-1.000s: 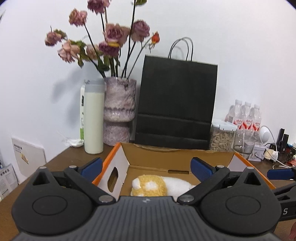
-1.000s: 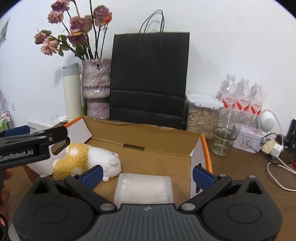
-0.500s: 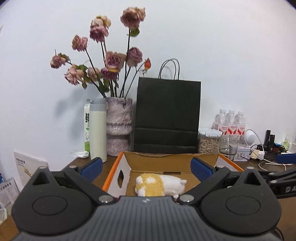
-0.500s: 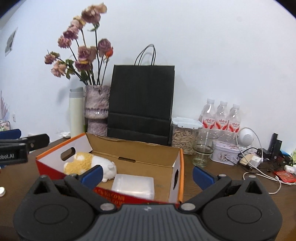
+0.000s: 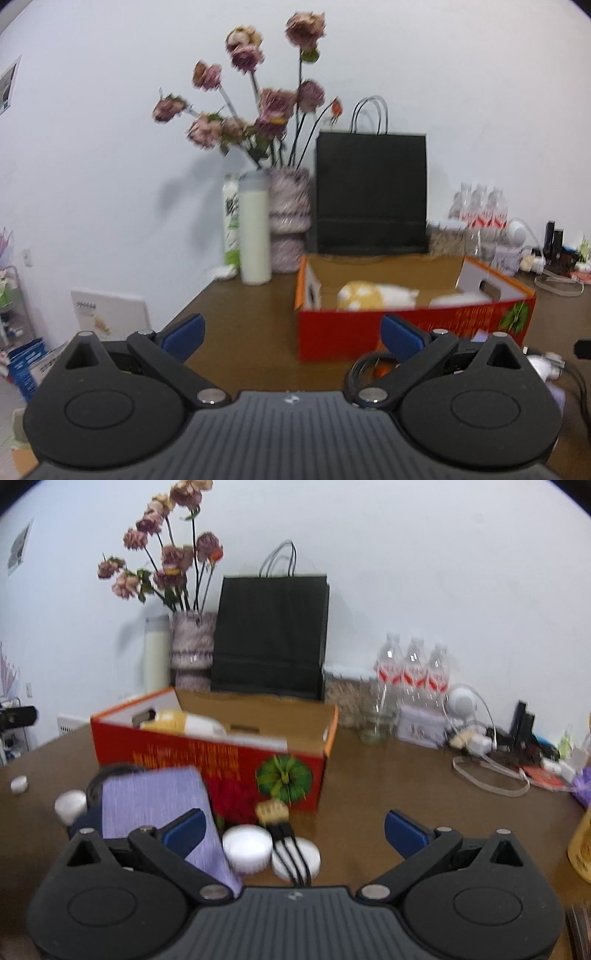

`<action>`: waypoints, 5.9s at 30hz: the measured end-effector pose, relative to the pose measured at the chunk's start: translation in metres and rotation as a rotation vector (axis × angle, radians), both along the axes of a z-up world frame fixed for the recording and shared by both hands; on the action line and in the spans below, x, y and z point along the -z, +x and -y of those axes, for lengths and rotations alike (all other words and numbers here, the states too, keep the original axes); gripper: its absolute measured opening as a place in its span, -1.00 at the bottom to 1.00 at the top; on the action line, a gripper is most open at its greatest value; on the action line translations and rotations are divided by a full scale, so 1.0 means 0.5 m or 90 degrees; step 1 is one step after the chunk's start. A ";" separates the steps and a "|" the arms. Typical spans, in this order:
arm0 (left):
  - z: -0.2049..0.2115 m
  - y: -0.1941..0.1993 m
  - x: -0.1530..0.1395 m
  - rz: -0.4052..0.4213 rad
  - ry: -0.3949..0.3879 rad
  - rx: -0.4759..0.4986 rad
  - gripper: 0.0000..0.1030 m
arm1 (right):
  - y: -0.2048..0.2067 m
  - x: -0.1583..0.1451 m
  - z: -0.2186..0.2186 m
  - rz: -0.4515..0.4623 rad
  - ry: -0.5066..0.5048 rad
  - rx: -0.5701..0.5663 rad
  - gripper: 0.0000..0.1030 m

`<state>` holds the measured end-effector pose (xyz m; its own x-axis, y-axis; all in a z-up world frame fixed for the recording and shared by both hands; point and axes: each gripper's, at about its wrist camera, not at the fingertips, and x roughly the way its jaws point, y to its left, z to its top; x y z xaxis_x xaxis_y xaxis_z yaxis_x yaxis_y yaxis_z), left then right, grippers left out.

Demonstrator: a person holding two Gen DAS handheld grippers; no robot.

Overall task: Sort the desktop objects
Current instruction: 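Withdraw both tools back toward the remaining desk items, then grasp the black USB cable with the right tool while the left grasps a white bottle cap, then lift and carry the cable and bottle cap over the cardboard box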

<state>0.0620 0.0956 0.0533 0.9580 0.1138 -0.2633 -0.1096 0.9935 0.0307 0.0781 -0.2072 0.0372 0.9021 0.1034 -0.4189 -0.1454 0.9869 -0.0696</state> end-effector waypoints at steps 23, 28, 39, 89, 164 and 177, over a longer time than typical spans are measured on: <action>-0.088 0.005 0.087 -0.174 -0.021 -0.067 1.00 | -0.008 0.059 0.024 -0.102 0.007 0.035 1.00; -0.093 0.010 0.087 -0.180 -0.026 -0.069 1.00 | 0.003 0.060 0.022 -0.106 -0.004 0.036 1.00; 0.036 0.028 0.035 -0.130 0.004 0.078 1.00 | 0.045 0.067 0.015 -0.146 -0.014 -0.010 0.28; 0.434 0.207 0.111 -0.283 0.087 0.318 0.15 | 0.083 0.044 0.152 -0.128 0.134 -0.076 -0.96; 0.156 0.410 -0.131 0.013 -0.071 0.169 -0.21 | 0.421 -0.241 -0.038 0.165 0.250 -0.107 -0.96; 0.174 0.493 -0.016 -0.127 -0.032 0.151 -0.21 | 0.510 -0.084 -0.077 -0.045 0.169 -0.091 -0.96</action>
<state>0.3087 0.0086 0.0611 0.8850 -0.1249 -0.4485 0.1291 0.9914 -0.0214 0.3331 -0.1688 0.0794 0.8401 0.3415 -0.4215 -0.2798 0.9384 0.2026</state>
